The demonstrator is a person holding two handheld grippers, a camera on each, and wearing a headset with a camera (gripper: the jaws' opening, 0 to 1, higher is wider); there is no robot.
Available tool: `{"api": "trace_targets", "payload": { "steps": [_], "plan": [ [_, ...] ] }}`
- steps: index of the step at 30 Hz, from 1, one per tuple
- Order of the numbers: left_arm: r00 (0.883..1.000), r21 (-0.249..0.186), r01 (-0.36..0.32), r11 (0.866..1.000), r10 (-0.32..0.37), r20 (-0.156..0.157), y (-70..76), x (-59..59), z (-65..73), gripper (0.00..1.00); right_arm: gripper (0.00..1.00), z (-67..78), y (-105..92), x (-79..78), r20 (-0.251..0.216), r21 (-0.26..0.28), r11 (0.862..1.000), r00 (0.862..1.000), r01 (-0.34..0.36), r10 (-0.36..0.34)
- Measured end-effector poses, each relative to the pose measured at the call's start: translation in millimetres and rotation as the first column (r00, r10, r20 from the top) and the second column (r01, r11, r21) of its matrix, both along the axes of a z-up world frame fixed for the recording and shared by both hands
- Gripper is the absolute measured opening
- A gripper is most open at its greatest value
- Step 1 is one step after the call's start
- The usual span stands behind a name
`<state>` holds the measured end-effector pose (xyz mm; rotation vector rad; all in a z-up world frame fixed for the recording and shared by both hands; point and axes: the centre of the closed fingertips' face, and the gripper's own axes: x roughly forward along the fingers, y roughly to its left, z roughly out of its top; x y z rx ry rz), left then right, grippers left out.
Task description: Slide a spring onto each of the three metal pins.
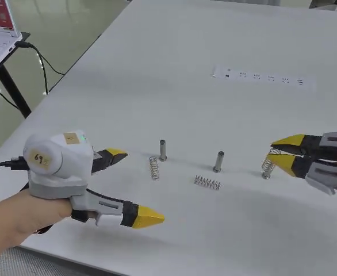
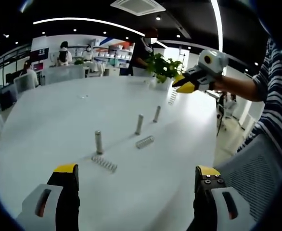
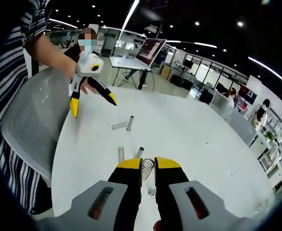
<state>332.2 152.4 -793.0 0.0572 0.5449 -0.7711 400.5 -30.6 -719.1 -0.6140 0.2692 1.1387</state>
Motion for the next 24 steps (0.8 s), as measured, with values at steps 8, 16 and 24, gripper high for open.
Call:
{"api": "trace_targets", "payload": {
  "steps": [8,16,24],
  "plan": [
    [1.0,0.002,-0.018,1.0,0.018,0.002,5.4,-0.2,1.1,0.98,0.07,-0.1,-14.5,23.7,0.005,-0.006,0.998,0.998,0.069,-0.069],
    [1.0,0.002,-0.017,1.0,0.017,0.003,6.1,3.0,1.5,0.98,0.07,-10.1,-16.5,33.9,-0.051,0.016,0.993,0.992,0.114,-0.113],
    [1.0,-0.001,-0.022,1.0,0.022,0.004,9.0,4.9,1.4,0.98,0.07,-17.0,-17.7,37.3,-0.07,0.015,0.991,0.989,0.131,-0.13]
  ]
}}
